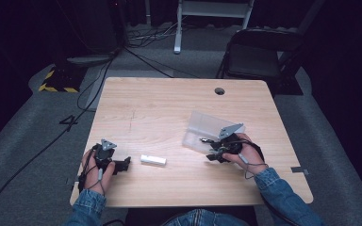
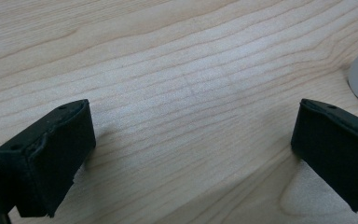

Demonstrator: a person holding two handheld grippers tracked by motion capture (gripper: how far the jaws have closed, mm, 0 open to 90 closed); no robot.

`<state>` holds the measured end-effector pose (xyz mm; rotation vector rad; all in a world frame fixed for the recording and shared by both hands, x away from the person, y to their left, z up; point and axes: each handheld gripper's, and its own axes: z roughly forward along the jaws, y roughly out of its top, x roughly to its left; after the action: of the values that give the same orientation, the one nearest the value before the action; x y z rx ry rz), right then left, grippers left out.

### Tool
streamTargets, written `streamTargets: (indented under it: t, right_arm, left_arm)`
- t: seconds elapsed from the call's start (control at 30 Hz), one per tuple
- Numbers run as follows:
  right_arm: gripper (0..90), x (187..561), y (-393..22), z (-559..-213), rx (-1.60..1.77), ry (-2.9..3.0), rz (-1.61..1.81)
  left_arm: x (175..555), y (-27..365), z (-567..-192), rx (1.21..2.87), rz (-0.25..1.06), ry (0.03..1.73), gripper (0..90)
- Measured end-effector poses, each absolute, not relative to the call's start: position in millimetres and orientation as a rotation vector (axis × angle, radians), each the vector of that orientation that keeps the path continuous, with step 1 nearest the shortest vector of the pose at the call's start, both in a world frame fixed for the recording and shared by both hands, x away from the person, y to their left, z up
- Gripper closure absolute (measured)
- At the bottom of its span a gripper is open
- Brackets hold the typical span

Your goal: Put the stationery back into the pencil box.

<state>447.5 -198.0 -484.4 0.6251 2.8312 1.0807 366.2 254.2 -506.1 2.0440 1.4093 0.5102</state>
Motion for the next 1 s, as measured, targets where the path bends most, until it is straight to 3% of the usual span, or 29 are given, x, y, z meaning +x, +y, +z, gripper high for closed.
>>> streamTargets:
  t: [1.0]
  right_arm:
    - [35.9,433.2,-178.9,-455.0,0.568,2.729,1.206]
  left_arm:
    - [364.1,253.6,-506.2,2.041,0.506,1.41,0.0]
